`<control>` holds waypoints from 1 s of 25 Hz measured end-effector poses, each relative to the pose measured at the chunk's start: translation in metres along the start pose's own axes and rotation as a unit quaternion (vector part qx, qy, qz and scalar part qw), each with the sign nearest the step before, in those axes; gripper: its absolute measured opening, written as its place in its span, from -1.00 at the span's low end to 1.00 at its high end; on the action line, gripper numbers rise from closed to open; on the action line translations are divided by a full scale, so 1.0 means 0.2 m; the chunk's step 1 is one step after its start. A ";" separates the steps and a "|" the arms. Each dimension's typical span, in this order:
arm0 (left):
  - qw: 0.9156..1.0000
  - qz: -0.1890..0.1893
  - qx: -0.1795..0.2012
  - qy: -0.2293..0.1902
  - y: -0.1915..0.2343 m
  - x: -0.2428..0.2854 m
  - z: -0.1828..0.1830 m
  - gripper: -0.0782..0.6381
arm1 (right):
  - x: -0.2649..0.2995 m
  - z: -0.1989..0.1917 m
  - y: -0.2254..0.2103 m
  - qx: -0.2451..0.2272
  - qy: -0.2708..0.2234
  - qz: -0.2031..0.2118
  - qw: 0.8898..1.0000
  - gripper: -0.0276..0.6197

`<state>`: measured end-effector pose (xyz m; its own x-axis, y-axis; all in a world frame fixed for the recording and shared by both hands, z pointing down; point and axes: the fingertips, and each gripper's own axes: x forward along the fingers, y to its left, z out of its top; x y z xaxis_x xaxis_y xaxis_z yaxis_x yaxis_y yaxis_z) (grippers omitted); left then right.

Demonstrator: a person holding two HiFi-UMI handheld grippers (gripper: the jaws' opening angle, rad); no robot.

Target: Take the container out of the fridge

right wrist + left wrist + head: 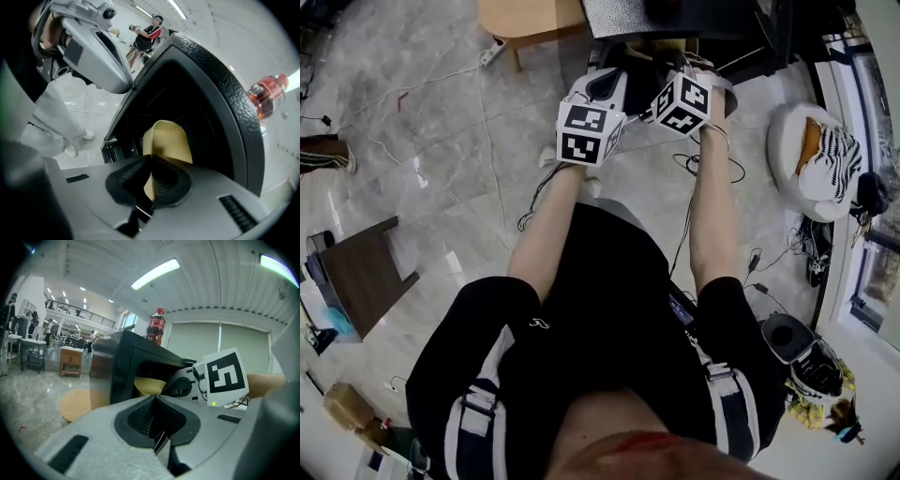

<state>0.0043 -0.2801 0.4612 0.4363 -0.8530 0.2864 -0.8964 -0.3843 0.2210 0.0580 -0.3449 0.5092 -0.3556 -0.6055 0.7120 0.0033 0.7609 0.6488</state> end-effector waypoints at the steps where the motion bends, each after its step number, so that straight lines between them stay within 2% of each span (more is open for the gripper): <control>1: 1.000 -0.003 0.001 0.001 -0.01 0.01 0.01 -0.76 | -0.02 -0.01 -0.01 0.015 -0.003 -0.001 1.000 -0.87; 4: 1.000 -0.015 0.006 0.004 -0.04 0.06 0.02 -0.76 | -0.10 -0.03 -0.02 0.077 -0.016 -0.015 0.997 -0.87; 7: 0.999 -0.033 0.011 0.006 -0.10 0.11 0.04 -0.76 | -0.21 -0.09 0.00 0.156 -0.026 -0.033 0.987 -0.87; 9: 0.999 -0.045 0.017 0.008 -0.16 0.14 0.06 -0.76 | -0.30 -0.15 0.02 0.219 -0.038 -0.050 0.974 -0.87; 12: 0.997 -0.069 0.030 0.008 -0.28 0.18 0.09 -0.76 | -0.44 -0.24 0.03 0.306 -0.057 -0.083 0.947 -0.87; 14: 0.995 -0.087 0.040 0.007 -0.38 0.22 0.11 -0.76 | -0.53 -0.33 0.02 0.368 -0.076 -0.112 0.920 -0.87; 18: 0.990 -0.125 0.061 0.001 -0.58 0.28 0.15 -0.76 | -0.71 -0.50 -0.01 0.475 -0.129 -0.172 0.853 -0.87; 22: 0.986 -0.148 0.078 -0.024 -0.74 0.30 0.25 -0.76 | -0.92 -0.59 -0.05 0.537 -0.192 -0.228 0.789 -0.87; 25: 0.983 -0.153 0.087 -0.048 -0.82 0.28 0.34 -0.76 | -1.06 -0.65 -0.08 0.580 -0.237 -0.268 0.732 -0.87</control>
<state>0.1708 -0.2892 0.3776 0.6861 -0.7140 0.1397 -0.7275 -0.6759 0.1182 0.2553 -0.2592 0.3835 -0.3012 -0.9496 0.0873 -0.9531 0.2968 -0.0597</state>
